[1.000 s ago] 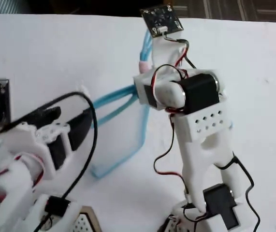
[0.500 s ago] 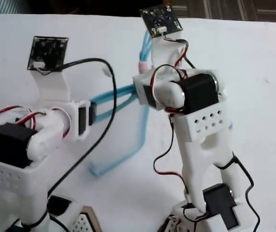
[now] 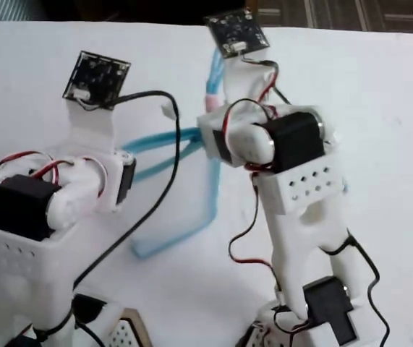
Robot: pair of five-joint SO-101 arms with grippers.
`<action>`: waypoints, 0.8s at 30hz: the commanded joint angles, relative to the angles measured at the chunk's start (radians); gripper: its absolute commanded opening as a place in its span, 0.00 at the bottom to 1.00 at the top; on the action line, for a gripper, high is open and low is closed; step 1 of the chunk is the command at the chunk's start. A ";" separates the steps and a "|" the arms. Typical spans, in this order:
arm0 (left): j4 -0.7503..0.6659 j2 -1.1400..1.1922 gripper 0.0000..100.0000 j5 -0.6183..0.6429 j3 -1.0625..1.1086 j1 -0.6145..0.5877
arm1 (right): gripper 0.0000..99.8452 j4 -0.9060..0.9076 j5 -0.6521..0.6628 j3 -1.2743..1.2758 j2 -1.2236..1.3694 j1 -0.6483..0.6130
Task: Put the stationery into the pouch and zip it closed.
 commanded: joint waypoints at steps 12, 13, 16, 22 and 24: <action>0.011 -0.055 0.02 -0.018 0.047 0.103 | 0.02 0.013 0.005 0.037 -0.077 0.073; 0.011 -0.055 0.02 -0.018 0.047 0.103 | 0.02 0.013 0.005 0.038 -0.091 0.059; 0.006 -0.061 0.02 -0.020 0.059 0.100 | 0.07 0.012 0.003 0.034 -0.134 0.044; 0.003 -0.061 0.02 -0.020 0.079 0.098 | 0.37 0.012 0.003 0.040 -0.249 0.186; 0.003 -0.061 0.02 -0.020 0.077 0.098 | 0.42 0.012 0.005 0.040 -0.283 0.309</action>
